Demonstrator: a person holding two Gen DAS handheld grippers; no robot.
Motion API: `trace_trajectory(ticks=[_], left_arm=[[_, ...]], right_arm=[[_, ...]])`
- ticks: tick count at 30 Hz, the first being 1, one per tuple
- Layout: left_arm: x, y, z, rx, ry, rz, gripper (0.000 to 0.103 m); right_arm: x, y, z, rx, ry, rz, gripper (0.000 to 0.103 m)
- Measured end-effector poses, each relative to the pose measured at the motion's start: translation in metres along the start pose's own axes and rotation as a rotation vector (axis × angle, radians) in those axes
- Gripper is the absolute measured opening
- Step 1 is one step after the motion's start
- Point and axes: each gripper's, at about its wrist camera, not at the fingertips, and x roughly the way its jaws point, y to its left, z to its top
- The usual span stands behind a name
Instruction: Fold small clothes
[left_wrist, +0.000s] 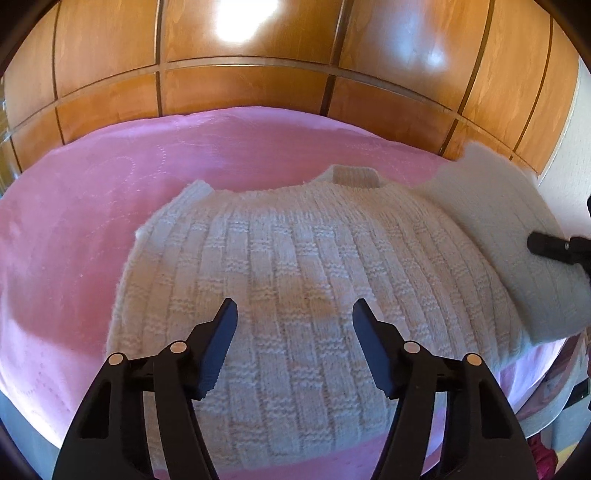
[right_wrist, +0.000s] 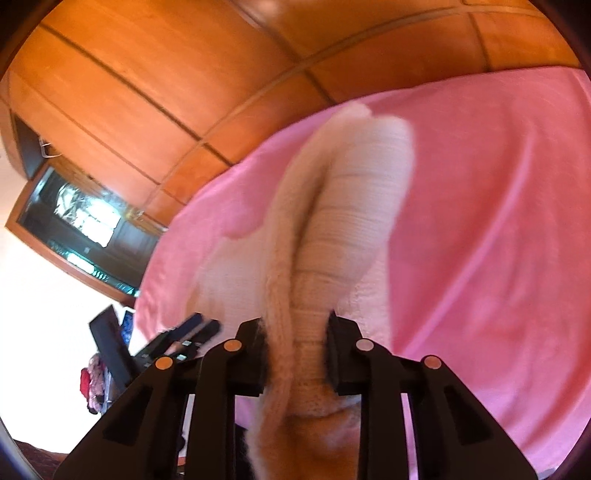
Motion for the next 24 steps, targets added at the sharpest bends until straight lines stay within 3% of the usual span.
trace_trajectory(ticks=[5, 10, 17, 19, 22, 24], left_arm=[[-0.009, 0.019, 0.002, -0.041, 0.001, -0.042, 0.064], [-0.025, 0.060, 0.008, -0.180, -0.008, -0.187, 0.064], [-0.035, 0.106, 0.005, -0.352, 0.000, -0.380, 0.068], [-0.033, 0.108, 0.003, -0.373, 0.013, -0.409, 0.068], [-0.026, 0.102, 0.007, -0.397, 0.042, -0.477, 0.069], [-0.021, 0.097, 0.011, -0.413, 0.049, -0.523, 0.077]], right_arm=[[0.019, 0.045, 0.016, -0.061, 0.004, 0.076, 0.018], [0.065, 0.092, 0.022, -0.147, 0.057, 0.115, 0.017], [0.144, 0.117, -0.022, -0.275, 0.185, 0.016, 0.018], [0.148, 0.123, -0.035, -0.336, 0.177, 0.001, 0.023], [0.136, 0.128, -0.043, -0.359, 0.143, 0.069, 0.042], [0.125, 0.124, -0.046, -0.361, 0.123, 0.085, 0.044]])
